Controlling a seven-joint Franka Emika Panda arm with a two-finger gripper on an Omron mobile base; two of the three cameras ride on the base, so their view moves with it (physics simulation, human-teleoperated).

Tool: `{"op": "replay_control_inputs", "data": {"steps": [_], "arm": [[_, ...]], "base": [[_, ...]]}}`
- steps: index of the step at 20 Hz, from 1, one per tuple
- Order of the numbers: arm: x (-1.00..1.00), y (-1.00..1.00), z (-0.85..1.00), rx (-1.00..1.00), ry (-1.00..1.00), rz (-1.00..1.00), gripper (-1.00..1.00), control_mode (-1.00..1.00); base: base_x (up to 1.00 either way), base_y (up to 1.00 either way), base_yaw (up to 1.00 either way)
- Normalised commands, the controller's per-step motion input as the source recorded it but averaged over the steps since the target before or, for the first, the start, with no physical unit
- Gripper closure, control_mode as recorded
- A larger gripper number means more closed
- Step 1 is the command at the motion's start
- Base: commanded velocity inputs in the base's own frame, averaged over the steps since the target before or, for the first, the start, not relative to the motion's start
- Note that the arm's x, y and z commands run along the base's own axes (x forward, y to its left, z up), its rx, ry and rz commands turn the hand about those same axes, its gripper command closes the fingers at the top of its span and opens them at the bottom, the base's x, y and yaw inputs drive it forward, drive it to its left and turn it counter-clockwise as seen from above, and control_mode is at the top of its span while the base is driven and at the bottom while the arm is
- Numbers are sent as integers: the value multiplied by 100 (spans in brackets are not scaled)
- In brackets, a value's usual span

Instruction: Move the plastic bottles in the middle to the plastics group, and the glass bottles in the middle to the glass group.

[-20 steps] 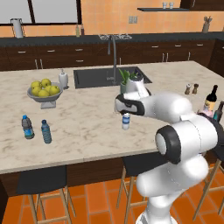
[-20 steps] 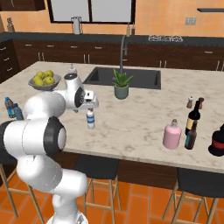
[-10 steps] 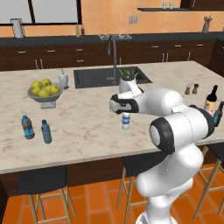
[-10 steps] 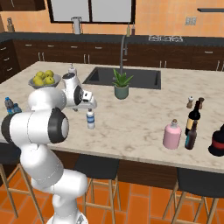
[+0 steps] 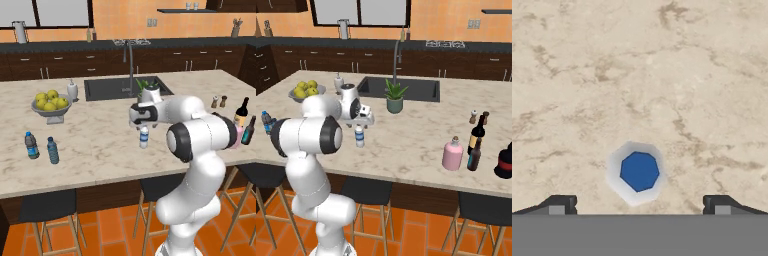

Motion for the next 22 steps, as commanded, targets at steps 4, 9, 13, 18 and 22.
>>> {"op": "replay_control_inputs", "data": {"steps": [4, 9, 13, 18, 22], "arm": [[18, 0, -22, 0, 0, 0, -100, -100], [1, 0, -20, 1, 0, 0, -100, -100], [4, 0, -4, 0, 0, 0, -100, -100], [0, 0, -4, 1, 0, 0, 100, -100], [0, 0, 0, 0, 0, 0, 100, -100]], "base": [[0, 0, 0], [0, 0, 0], [0, 0, 0], [0, 0, 0], [0, 0, 0]]}}
